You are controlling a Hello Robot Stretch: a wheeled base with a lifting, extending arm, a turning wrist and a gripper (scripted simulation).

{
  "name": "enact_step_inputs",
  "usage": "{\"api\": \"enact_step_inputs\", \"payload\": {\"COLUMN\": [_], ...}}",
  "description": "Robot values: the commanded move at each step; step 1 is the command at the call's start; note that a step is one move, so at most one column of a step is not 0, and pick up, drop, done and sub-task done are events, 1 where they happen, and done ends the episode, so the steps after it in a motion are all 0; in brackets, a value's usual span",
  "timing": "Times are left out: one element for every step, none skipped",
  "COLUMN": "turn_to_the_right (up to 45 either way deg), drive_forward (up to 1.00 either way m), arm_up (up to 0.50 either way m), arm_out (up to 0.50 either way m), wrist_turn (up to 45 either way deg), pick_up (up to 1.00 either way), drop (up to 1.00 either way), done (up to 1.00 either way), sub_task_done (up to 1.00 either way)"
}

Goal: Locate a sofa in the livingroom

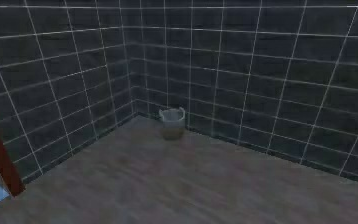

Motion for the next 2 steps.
{"api": "enact_step_inputs", "payload": {"turn_to_the_right": [-45.0, -45.0], "drive_forward": [0.00, 0.00], "arm_up": [0.00, 0.00], "arm_out": [0.00, 0.00], "wrist_turn": [0.0, 0.0], "pick_up": [0.00, 0.00], "drop": [0.00, 0.00], "done": [0.00, 0.00], "sub_task_done": [0.00, 0.00]}}
